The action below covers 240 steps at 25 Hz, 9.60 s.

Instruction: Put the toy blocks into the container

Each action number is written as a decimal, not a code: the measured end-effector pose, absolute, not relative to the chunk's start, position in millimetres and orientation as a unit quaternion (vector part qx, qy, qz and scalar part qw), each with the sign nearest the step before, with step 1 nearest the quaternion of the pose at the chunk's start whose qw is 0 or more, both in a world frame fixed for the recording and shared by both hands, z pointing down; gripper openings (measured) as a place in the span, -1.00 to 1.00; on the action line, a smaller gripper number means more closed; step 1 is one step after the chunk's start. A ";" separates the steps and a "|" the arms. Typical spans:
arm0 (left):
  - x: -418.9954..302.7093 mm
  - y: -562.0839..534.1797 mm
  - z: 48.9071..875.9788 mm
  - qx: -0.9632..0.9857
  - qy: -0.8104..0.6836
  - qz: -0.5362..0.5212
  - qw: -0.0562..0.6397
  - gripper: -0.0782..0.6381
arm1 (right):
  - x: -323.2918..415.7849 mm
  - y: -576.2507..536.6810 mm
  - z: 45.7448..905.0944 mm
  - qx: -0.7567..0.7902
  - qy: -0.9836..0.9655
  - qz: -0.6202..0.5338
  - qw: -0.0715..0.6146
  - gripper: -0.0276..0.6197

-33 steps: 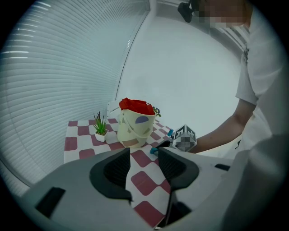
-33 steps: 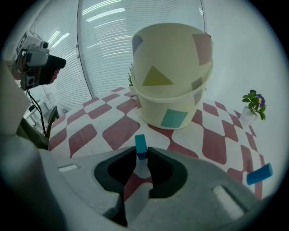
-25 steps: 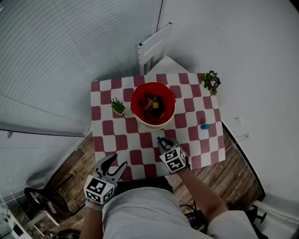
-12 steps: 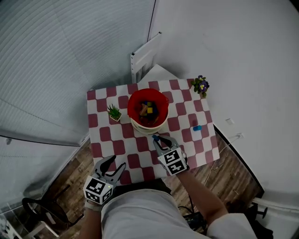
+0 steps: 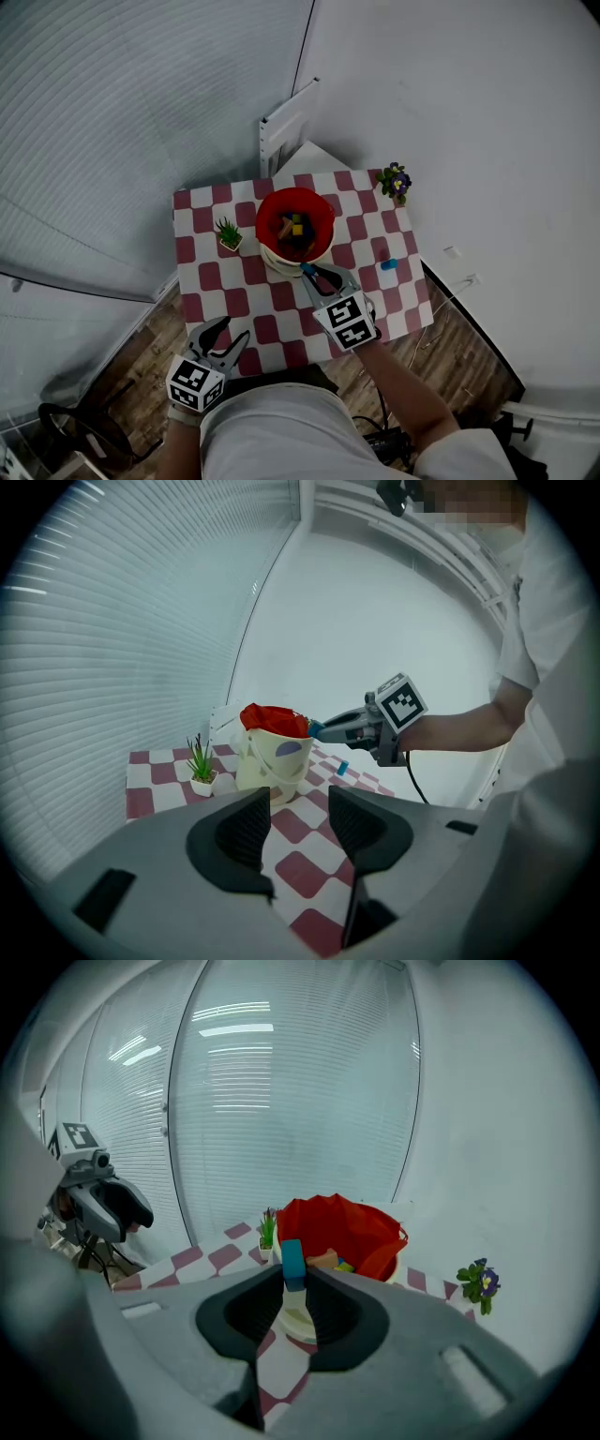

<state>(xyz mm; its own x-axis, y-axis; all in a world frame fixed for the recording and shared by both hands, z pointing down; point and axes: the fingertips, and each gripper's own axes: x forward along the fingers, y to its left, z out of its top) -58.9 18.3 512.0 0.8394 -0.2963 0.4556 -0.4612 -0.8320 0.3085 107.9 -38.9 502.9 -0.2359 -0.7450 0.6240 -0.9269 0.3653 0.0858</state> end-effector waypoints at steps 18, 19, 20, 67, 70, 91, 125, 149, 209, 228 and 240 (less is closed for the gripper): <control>-63.1 7.6 512.8 0.924 -0.247 0.189 0.221 -0.28 | 106.1 -98.1 503.6 0.504 -0.788 0.139 0.326 -0.66; -63.7 7.4 513.6 0.923 -0.251 0.189 0.222 -0.28 | 106.2 -100.1 505.5 0.501 -0.788 0.139 0.328 -0.66; -64.3 7.4 514.4 0.922 -0.254 0.189 0.223 -0.28 | 106.2 -101.8 507.4 0.498 -0.789 0.140 0.331 -0.66; -39.2 24.2 521.0 0.943 -0.156 0.211 0.205 -0.28 | 173.5 -40.1 500.8 0.600 -0.715 0.170 0.318 -0.62; -28.5 29.5 521.4 0.946 -0.132 0.217 0.202 -0.28 | 193.5 -19.6 507.1 0.621 -0.693 0.182 0.317 -0.62; 36.2 48.3 544.2 0.939 -0.055 0.276 0.198 -0.28 | 313.5 71.3 598.5 0.712 -0.573 0.280 0.293 -0.62; 114.6 32.7 575.2 0.912 -0.120 0.313 0.237 -0.28 | 413.7 30.4 695.1 0.698 -0.572 0.359 0.240 -0.46; 71.8 12.6 560.4 0.920 -0.149 0.273 0.240 -0.28 | 363.4 -9.6 618.4 0.684 -0.614 0.307 0.246 -0.47; -85.9 7.8 549.5 0.888 -0.296 0.193 0.293 -0.28 | 103.7 -130.4 516.6 0.487 -0.783 0.208 0.326 -0.47; -75.2 -3.5 523.9 0.903 -0.286 0.183 0.264 -0.28 | 108.1 -115.2 485.8 0.514 -0.789 0.187 0.280 -0.46; -57.1 -37.9 465.2 0.929 -0.269 0.162 0.197 -0.28 | 114.6 -68.1 432.7 0.543 -0.800 0.174 0.185 -0.46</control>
